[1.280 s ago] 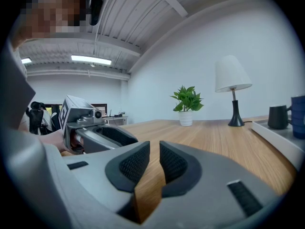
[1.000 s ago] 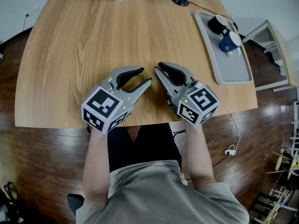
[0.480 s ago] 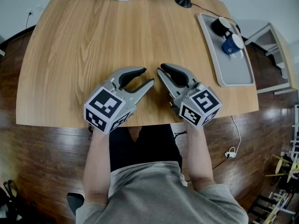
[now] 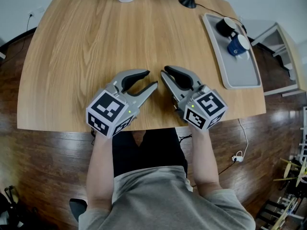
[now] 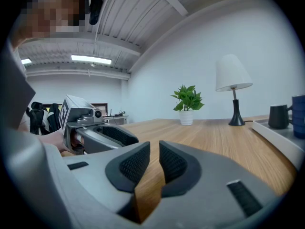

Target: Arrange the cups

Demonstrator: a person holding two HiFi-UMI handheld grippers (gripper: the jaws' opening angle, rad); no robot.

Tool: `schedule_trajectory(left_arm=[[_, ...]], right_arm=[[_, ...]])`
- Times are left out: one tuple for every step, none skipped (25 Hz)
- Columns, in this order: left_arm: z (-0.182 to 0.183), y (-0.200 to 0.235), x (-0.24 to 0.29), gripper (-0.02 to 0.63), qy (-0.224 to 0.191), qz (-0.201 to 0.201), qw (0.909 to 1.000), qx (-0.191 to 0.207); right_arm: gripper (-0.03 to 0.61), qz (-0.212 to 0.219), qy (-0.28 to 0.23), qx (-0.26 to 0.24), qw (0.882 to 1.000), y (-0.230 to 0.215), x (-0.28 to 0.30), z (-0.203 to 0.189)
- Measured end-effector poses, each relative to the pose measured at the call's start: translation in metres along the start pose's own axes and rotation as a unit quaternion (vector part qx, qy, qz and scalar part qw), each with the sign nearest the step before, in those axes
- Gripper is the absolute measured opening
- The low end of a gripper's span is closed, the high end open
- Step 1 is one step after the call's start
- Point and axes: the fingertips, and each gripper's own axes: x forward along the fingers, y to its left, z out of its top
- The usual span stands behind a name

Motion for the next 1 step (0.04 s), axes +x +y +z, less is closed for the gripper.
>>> schedule_trajectory(left_arm=[[0.0000, -0.0002, 0.0000, 0.152, 0.000, 0.000, 1.0000, 0.000]], right_arm=[[0.060, 0.000, 0.000, 0.000, 1.000, 0.0001, -0.0002, -0.0001]])
